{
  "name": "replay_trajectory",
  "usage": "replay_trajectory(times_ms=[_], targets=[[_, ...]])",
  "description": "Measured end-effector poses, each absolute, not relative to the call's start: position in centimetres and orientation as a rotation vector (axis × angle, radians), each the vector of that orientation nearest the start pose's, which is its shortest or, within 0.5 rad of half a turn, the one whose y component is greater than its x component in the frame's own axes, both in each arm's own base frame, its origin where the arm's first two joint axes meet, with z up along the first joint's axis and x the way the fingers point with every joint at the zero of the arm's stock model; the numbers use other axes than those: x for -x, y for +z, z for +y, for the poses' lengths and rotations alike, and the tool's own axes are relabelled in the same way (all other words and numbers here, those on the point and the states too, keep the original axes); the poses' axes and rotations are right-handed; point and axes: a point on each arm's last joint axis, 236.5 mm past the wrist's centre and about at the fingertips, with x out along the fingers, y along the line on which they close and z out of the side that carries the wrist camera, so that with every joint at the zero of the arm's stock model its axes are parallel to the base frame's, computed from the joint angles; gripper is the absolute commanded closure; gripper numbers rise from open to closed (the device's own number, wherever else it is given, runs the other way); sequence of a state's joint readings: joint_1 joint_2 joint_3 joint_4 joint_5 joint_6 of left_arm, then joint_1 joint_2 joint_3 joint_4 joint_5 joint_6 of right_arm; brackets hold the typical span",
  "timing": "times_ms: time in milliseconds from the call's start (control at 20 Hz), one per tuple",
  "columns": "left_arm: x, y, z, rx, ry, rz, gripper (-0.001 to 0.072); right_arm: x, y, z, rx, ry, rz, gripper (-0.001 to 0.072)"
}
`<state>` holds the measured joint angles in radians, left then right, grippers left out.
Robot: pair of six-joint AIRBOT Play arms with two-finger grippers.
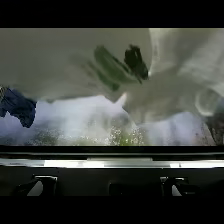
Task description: Fold the clothes and pants, and hang the long-sleeved shirts on hangers.
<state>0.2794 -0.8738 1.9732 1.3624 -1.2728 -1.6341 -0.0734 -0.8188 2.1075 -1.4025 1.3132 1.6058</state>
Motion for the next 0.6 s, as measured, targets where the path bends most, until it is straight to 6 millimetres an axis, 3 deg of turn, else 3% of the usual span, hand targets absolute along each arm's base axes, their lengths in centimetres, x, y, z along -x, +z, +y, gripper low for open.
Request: replay_trajectory(times_ms=[100,250,400,600], targets=[[-27.4,47.0,3.4,0.164,0.109,0.184,0.0695,-21.6,52.3,2.1,-0.121,0.082,0.039,0.0687],[-29.3,44.3,4.1,0.170,0.116,0.274,0.0695,-24.3,49.7,1.9,-0.166,0.070,0.153,0.0687],[-34.2,38.4,4.6,0.180,0.081,0.447,0.0695,-30.5,43.7,1.5,-0.208,0.051,0.388,0.0686],[-41.9,26.3,5.3,0.214,0.034,0.739,0.0695,-40.1,31.6,0.8,-0.242,0.018,0.745,0.0686]])
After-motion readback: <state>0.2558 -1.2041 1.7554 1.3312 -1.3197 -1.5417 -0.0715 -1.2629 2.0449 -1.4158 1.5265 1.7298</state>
